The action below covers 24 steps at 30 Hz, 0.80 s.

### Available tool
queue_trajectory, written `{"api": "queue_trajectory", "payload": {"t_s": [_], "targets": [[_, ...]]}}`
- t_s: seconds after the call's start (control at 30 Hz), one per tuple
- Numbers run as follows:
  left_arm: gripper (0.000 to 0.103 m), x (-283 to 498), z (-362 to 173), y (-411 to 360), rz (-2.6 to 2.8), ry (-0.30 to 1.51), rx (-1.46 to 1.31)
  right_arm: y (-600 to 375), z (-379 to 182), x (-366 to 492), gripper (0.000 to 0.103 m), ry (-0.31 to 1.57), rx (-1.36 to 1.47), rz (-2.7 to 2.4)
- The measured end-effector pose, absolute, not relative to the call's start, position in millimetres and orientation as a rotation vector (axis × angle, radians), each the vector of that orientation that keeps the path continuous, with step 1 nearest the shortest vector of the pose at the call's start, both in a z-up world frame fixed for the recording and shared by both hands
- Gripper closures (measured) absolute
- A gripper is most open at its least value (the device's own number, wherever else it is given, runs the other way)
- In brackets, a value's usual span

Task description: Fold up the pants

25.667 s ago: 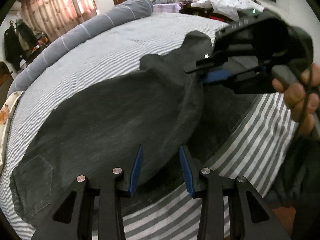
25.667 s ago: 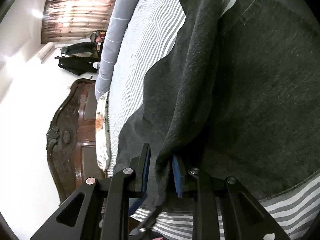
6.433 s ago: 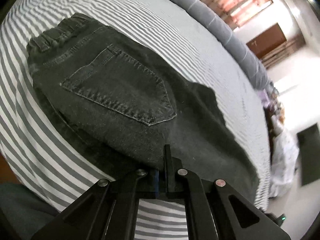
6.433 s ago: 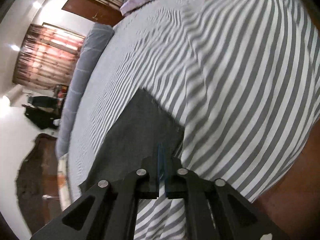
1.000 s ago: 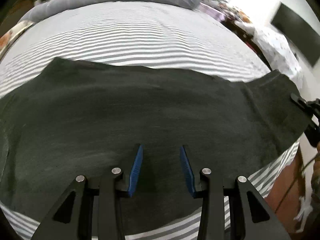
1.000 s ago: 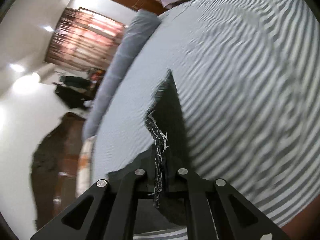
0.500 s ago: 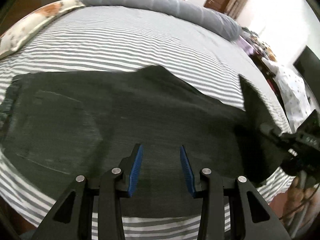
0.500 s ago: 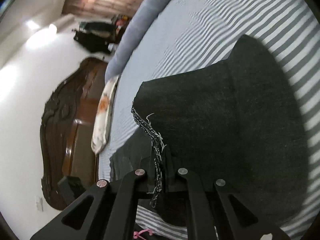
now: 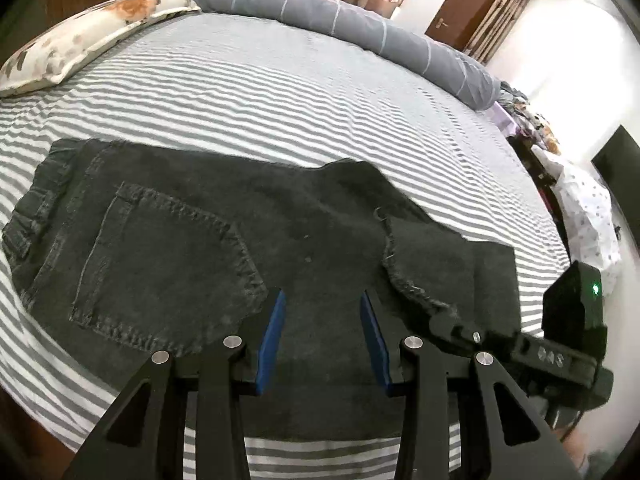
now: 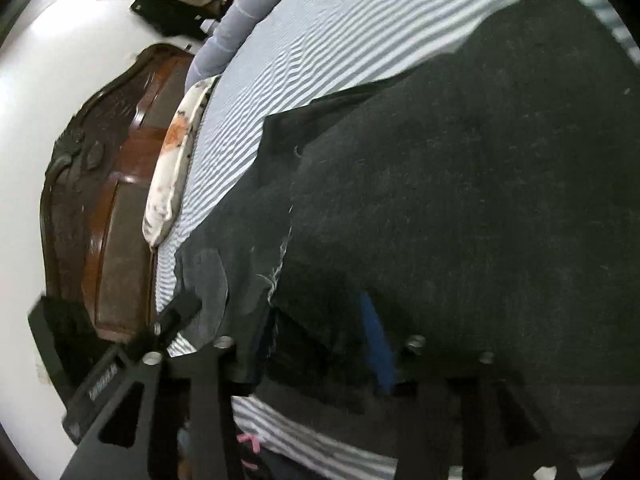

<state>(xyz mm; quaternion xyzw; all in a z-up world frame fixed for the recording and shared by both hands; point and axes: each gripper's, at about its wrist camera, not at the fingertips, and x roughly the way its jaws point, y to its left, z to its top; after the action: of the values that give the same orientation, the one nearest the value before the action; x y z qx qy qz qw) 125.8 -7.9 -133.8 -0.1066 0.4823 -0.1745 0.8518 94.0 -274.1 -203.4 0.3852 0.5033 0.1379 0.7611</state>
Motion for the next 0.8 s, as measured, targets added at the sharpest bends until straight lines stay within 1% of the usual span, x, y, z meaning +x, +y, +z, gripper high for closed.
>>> {"api": "queue_trajectory", "payload": {"t_s": [0.03,0.17,0.27,0.43,0.6,0.7,0.8], "targets": [[0.063,127,-132,-12,-0.377,1.007,-0.222,-277,-198,90,0.053,1.094,0.821,0.306],[0.062,130,-125,-31,-0.416,0.982,-0.189,-309,-169,76,0.053,1.02,0.736,0.215],[0.061,134,-125,-53,-0.456,0.986,-0.17,-344,-153,79,0.053,0.981,0.647,0.034],[0.061,137,-140,-95,-0.508,1.014,-0.073,-381,-160,106,0.053,1.01,0.517,-0.142],[0.061,131,-172,-118,-0.514,1.1,0.037,-376,-175,135,0.054,1.046,0.357,-0.189],[0.061,125,-183,-118,-0.5,1.089,0.077,-375,-180,137,0.048,1.054,0.295,-0.19],[0.061,121,-182,-117,-0.5,1.08,0.081,-371,-178,127,0.047,1.064,0.283,-0.167]]}}
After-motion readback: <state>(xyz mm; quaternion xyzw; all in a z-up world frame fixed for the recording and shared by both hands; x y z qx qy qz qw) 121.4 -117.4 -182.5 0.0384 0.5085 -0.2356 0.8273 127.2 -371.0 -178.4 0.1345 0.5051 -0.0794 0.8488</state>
